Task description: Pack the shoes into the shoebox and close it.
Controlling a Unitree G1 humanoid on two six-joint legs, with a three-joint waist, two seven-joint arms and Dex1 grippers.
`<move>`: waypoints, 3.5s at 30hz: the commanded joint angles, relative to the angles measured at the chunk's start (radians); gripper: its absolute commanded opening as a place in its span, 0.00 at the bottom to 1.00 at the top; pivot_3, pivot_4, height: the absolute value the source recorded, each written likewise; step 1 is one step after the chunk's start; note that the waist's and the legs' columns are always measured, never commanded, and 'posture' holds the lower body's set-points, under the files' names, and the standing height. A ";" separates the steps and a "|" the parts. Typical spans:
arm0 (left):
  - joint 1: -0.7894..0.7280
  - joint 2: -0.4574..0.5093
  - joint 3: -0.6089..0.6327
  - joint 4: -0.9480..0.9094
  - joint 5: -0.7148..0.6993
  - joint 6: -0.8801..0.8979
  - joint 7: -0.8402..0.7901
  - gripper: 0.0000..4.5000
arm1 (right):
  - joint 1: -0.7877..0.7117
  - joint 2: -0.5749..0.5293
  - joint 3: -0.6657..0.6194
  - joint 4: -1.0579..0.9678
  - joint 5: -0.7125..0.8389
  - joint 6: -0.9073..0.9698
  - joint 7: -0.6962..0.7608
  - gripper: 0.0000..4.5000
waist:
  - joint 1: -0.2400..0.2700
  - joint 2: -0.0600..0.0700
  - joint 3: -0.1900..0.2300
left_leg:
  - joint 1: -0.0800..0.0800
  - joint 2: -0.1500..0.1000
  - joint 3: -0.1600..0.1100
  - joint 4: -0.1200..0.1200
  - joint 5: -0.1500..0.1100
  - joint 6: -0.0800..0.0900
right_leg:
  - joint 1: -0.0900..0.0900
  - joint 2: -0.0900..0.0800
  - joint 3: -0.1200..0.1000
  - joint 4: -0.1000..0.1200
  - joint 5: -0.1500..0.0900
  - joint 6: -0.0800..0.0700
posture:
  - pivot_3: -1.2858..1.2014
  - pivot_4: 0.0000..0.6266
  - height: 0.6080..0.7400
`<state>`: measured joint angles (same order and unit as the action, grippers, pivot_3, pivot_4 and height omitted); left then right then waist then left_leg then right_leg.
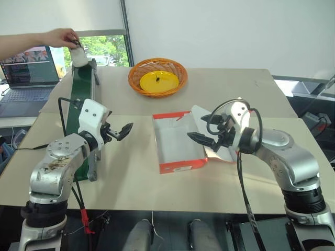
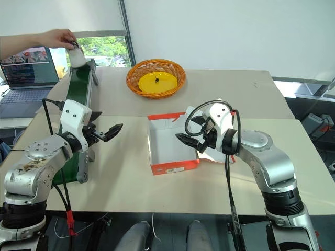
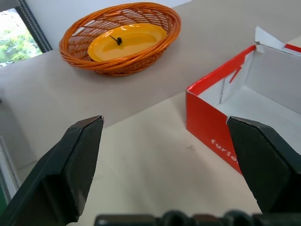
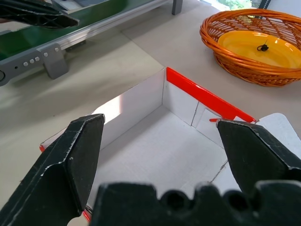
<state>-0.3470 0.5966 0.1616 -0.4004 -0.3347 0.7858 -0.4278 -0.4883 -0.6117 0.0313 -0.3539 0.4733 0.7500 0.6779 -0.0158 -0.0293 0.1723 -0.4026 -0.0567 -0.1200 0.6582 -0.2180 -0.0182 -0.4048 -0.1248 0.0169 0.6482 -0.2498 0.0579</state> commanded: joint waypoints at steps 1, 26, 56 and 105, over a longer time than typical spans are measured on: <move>-0.025 -0.021 -0.007 -0.022 0.027 0.034 0.065 1.00 | -0.027 0.001 -0.006 -0.035 0.007 0.002 0.001 1.00 | 0.001 0.000 0.000 | 0.000 0.000 0.000 0.000 0.000 0.000 | 0.000 0.000 0.000 0.000 0.000 0.000 | 0.52 0.24 1.00; 0.022 -0.197 0.227 0.050 0.222 -0.070 0.473 1.00 | -0.069 -0.009 0.043 0.016 0.000 -0.051 0.165 1.00 | 0.006 0.000 0.000 | 0.000 0.000 0.000 0.000 0.000 0.000 | 0.000 0.000 0.000 0.000 0.000 0.000 | 0.52 0.24 1.00; -0.250 -0.198 0.300 0.496 0.168 -0.044 0.537 1.00 | -0.011 0.007 0.022 -0.102 0.016 0.010 0.085 1.00 | -0.003 -0.001 0.000 | -0.001 0.000 0.000 0.000 0.000 -0.001 | -0.001 0.000 -0.001 0.000 0.001 0.000 | 0.52 0.24 1.00; -0.154 -0.489 0.001 -0.061 -0.533 0.120 0.284 0.00 | -0.195 0.312 -0.340 0.018 0.586 0.458 -0.416 1.00 | -0.001 -0.002 -0.001 | 0.000 0.001 0.000 0.000 0.000 -0.002 | -0.001 0.002 0.001 0.000 0.003 -0.001 | 0.52 0.24 1.00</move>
<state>-0.4852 0.1145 0.1749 -0.4100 -0.8499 0.9280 -0.1458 -0.6801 -0.3006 -0.2921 -0.3077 1.0221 1.2019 0.2852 -0.0165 -0.0312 0.1718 -0.4029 -0.0556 -0.1195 0.6582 -0.2181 -0.0201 -0.4056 -0.1231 0.0177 0.6477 -0.2471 0.0567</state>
